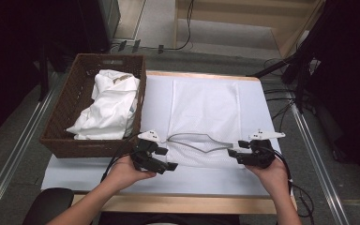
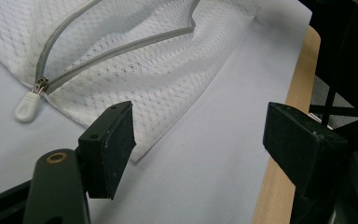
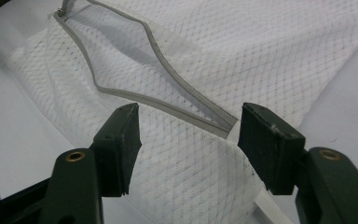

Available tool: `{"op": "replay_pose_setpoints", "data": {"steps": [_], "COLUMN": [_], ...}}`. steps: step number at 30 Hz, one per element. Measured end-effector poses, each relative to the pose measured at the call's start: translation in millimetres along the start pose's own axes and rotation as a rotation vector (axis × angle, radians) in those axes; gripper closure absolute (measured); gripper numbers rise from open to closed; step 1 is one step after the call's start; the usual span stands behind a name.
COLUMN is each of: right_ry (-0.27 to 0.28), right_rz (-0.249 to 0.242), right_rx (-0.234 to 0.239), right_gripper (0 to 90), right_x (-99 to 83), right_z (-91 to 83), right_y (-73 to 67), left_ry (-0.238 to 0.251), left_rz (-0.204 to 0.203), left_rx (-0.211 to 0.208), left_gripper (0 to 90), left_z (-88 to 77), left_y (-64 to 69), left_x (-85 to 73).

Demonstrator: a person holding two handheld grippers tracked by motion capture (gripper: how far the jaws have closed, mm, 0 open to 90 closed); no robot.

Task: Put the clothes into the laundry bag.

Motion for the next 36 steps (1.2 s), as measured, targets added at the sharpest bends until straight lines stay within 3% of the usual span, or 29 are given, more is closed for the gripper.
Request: {"op": "replay_pose_setpoints", "data": {"steps": [36], "right_ry": [-0.005], "right_rz": [-0.006], "right_rx": [0.004], "right_gripper": [39.7], "right_x": [-0.3], "right_z": [0.7], "right_y": [-1.4], "left_ry": [-0.018], "left_rz": [0.012], "left_rx": [0.001], "left_gripper": [25.6], "left_z": [1.6], "left_y": [1.6], "left_x": [-1.2]}}
Point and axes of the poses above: each handheld gripper's, and its own axes: z roughly forward along the jaws, x roughly out of its top, y roughly to its right, the point moved 5 cm from there along z, roughly forward along the jaws, and after that the axes turned 14 degrees about -z, right-handed, at the moved point
